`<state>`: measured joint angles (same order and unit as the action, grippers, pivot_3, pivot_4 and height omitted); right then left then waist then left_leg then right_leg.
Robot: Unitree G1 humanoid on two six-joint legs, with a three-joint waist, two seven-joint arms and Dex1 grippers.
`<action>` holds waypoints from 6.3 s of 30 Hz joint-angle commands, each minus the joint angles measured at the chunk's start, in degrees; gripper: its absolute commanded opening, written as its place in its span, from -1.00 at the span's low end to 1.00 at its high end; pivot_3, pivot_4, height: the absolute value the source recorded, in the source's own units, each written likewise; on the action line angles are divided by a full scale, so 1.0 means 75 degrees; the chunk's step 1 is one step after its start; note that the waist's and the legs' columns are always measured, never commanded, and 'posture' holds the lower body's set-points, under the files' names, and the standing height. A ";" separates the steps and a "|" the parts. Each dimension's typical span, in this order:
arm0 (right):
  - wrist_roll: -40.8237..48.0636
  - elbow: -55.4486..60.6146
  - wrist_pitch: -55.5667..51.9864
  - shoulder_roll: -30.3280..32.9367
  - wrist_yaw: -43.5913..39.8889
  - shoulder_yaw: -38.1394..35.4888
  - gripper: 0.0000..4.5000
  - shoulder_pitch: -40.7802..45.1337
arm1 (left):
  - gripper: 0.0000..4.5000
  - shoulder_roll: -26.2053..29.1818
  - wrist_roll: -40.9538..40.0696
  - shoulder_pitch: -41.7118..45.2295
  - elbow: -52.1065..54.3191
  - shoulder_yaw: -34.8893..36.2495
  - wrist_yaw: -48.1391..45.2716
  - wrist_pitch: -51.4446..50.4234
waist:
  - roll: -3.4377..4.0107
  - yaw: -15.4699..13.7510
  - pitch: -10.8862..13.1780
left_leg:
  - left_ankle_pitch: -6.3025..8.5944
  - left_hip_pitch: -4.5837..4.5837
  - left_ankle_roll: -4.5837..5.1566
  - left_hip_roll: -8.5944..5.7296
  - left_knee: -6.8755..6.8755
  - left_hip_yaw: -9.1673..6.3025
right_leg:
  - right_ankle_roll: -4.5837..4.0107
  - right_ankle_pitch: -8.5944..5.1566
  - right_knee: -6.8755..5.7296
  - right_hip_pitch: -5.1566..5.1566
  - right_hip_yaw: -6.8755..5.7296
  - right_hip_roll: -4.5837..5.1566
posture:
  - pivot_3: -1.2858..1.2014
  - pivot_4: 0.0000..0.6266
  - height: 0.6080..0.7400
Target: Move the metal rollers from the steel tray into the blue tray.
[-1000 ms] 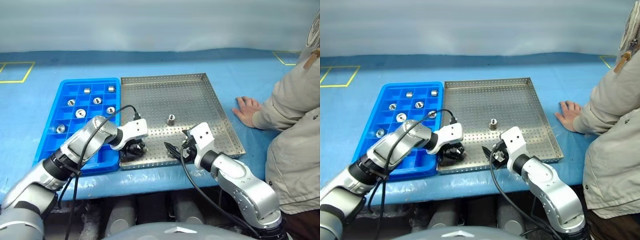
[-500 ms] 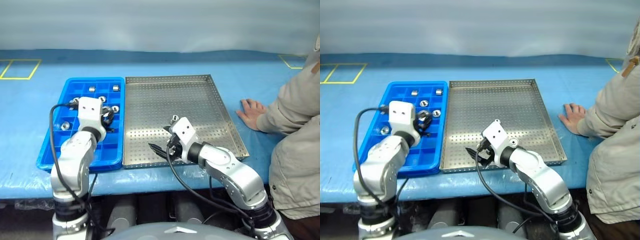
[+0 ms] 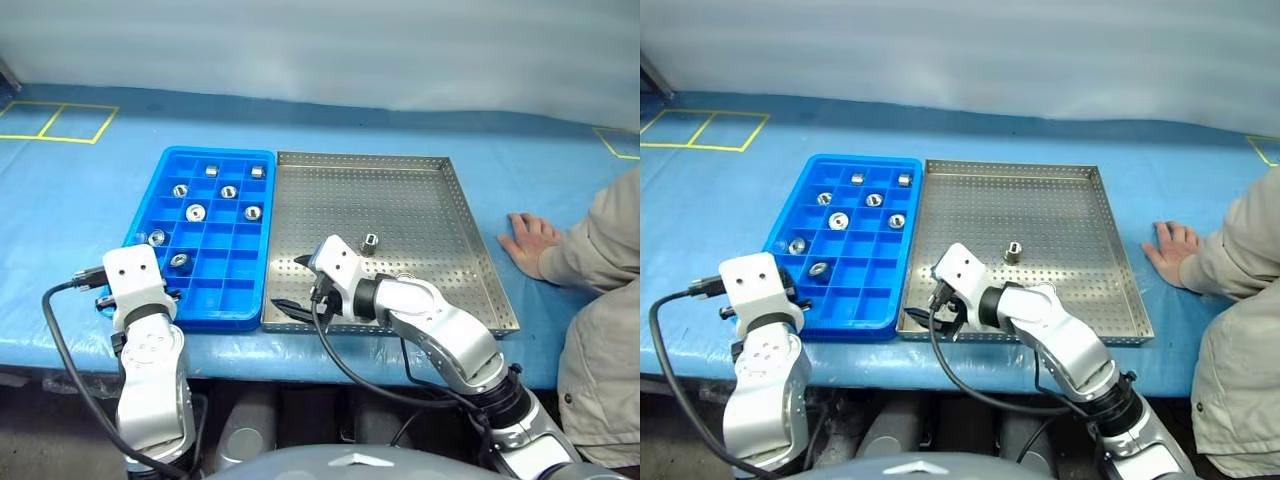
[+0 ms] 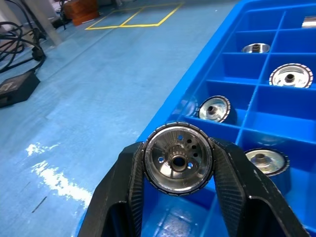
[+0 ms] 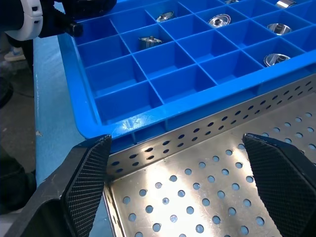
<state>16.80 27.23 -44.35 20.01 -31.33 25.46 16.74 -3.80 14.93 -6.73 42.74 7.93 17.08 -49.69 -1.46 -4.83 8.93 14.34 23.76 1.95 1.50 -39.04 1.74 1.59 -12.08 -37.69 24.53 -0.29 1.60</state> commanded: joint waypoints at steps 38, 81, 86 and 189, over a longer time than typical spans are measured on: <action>0.0021 0.2413 -0.0862 0.0151 0.2063 -0.2597 1.00 -0.2663 | 0.99 0.1595 -0.3903 0.5882 -0.5482 -0.1992 -0.5657 -0.0340 | -0.0004 0.0887 0.0007 | 0.0003 -0.0005 0.0004 0.0000 -0.0001 0.0013 | -0.0001 -0.0003 -0.0001 0.0000 0.0012 -0.0020 | -0.06 -0.52 1.00; 0.0012 0.1985 -0.0783 -0.0169 0.2054 -0.1951 1.00 -0.1959 | -0.24 0.0498 -0.2884 0.6116 -0.5484 -0.0613 -0.3718 0.0959 | -0.0003 0.1111 0.0010 | 0.0006 0.0000 0.0010 0.0003 0.0004 0.0032 | 0.0062 0.0035 -0.0001 0.0016 0.0044 -0.0020 | -0.01 -0.52 1.00; 0.0038 0.1571 -0.0711 -0.0208 0.1726 -0.1641 1.00 -0.1380 | -0.24 0.0584 -0.2605 0.5081 -0.3578 -0.0031 -0.2550 0.0462 | -0.0003 0.0921 0.0010 | 0.0005 -0.0008 0.0009 0.0001 0.0004 0.0031 | 0.0063 0.0037 -0.0004 0.0007 0.0043 -0.0019 | 0.06 -0.52 1.00; -0.0079 0.2825 -0.1018 -0.0059 0.2651 -0.3002 1.00 -0.3087 | -0.25 0.1223 -0.1707 0.6361 -0.7488 -0.2911 -0.5900 0.2139 | 0.0005 0.1321 0.0006 | 0.0012 -0.0009 0.0021 0.0001 -0.0001 0.0076 | 0.0078 0.0043 -0.0004 0.0025 0.0090 -0.0023 | -0.07 -0.52 1.00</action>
<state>15.93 47.80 -52.98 19.25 -10.68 2.45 -7.58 5.30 3.28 41.28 -20.38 -17.45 -29.83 -31.56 -1.42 5.08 8.97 14.43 23.70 2.12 1.50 -39.04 2.30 2.18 -11.76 -37.72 24.72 0.40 1.44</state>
